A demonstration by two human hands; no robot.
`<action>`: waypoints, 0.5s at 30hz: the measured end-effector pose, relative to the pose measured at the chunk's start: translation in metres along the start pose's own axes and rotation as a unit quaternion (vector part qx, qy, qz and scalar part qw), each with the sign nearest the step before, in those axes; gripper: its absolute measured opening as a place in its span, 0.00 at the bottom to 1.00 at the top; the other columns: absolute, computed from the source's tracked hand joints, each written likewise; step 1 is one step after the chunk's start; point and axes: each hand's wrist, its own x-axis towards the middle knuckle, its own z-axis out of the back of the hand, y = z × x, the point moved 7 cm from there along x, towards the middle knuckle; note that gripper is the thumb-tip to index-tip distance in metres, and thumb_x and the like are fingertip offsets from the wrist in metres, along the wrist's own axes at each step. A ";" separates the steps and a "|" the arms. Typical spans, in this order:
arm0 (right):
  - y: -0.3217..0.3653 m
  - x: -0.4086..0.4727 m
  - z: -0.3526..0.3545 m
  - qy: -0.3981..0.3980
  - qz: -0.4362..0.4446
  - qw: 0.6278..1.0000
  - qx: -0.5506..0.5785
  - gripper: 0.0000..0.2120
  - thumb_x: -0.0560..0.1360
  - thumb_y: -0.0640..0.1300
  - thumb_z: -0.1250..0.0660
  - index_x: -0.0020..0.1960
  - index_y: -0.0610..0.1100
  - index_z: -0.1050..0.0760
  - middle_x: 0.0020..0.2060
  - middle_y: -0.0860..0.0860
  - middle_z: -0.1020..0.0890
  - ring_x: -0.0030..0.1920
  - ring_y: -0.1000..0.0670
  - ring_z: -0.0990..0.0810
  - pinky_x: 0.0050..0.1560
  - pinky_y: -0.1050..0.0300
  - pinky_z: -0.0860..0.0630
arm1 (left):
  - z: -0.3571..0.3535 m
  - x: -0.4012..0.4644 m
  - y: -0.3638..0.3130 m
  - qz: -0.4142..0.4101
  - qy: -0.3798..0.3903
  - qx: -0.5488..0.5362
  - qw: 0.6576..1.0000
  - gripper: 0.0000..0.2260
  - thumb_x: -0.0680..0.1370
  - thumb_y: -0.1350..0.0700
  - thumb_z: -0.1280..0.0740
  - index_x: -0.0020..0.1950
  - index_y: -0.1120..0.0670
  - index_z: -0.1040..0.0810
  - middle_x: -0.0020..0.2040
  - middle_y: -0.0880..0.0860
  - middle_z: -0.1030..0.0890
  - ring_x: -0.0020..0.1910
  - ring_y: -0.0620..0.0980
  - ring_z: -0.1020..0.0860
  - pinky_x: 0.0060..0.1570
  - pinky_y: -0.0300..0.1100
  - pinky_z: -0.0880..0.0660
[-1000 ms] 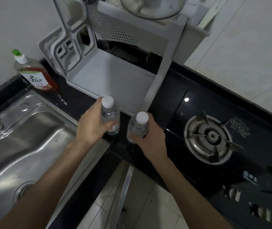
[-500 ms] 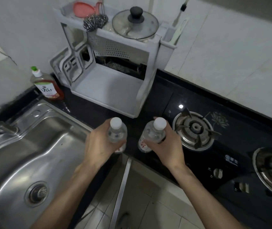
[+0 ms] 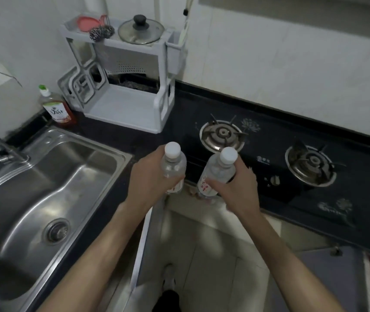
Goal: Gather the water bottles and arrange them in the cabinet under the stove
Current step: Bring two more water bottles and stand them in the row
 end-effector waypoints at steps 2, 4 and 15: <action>-0.011 -0.032 0.014 -0.001 -0.008 1.000 -0.001 0.25 0.70 0.49 0.20 0.60 0.63 0.28 0.49 0.64 0.18 0.52 0.55 0.16 0.51 0.45 0.16 | -0.008 -0.029 -0.015 0.002 0.011 -0.002 1.000 0.16 0.74 0.47 0.21 0.56 0.43 0.24 0.45 0.41 0.19 0.46 0.46 0.18 0.48 0.48 0.22; -0.023 -0.061 0.028 -0.004 -0.018 1.000 0.009 0.24 0.70 0.46 0.20 0.60 0.61 0.26 0.49 0.63 0.17 0.53 0.57 0.16 0.57 0.44 0.16 | -0.019 -0.055 -0.026 0.012 0.025 0.016 0.999 0.15 0.74 0.45 0.22 0.57 0.46 0.23 0.44 0.42 0.18 0.46 0.47 0.17 0.48 0.49 0.21; -0.152 -0.144 0.034 -0.020 -0.081 0.996 -0.027 0.23 0.72 0.48 0.20 0.52 0.69 0.29 0.47 0.63 0.18 0.49 0.70 0.21 0.46 0.70 0.26 | -0.122 -0.144 0.028 0.046 0.111 0.042 0.992 0.20 0.70 0.47 0.19 0.58 0.43 0.21 0.43 0.38 0.18 0.44 0.36 0.20 0.40 0.38 0.25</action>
